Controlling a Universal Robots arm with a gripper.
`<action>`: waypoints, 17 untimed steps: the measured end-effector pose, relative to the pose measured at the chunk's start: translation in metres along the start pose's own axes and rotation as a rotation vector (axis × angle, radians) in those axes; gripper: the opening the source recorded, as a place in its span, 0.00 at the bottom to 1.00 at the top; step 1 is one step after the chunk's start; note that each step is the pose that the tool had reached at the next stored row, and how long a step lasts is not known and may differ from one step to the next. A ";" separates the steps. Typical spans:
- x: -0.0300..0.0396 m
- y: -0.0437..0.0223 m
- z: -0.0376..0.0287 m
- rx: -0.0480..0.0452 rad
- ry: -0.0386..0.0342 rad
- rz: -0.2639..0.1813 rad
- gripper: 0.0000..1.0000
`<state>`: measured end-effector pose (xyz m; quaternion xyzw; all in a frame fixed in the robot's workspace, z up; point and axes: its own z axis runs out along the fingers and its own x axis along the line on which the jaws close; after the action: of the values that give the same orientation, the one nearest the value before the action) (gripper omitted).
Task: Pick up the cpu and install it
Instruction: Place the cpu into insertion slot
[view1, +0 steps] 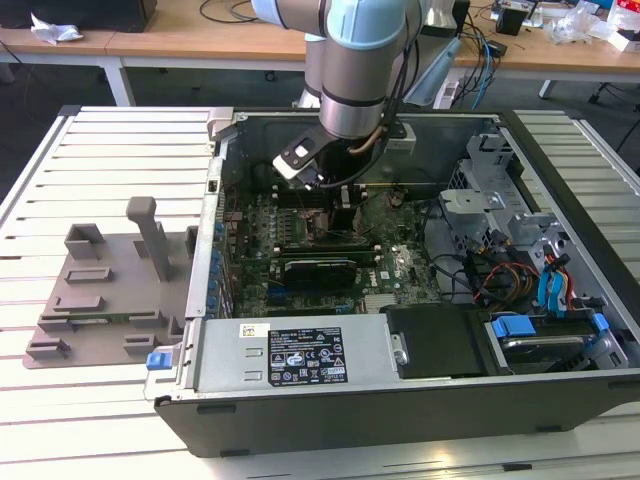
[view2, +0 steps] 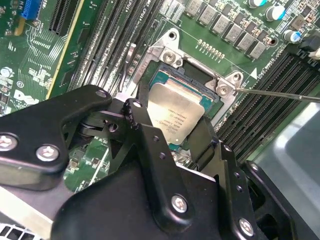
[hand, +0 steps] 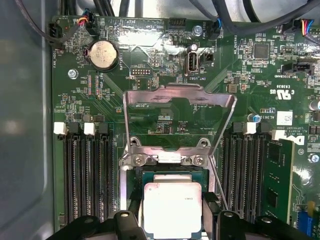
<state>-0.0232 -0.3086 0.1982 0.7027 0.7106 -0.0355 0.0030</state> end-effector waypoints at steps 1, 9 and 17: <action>0.0000 0.0000 0.0001 0.0000 -0.0001 0.000 0.55; 0.0001 0.0001 0.0007 -0.0002 0.0003 0.000 0.62; 0.0039 0.0001 0.0005 -0.0002 0.0003 0.000 0.62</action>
<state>-0.0231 -0.3048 0.1975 0.7027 0.7106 -0.0353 0.0029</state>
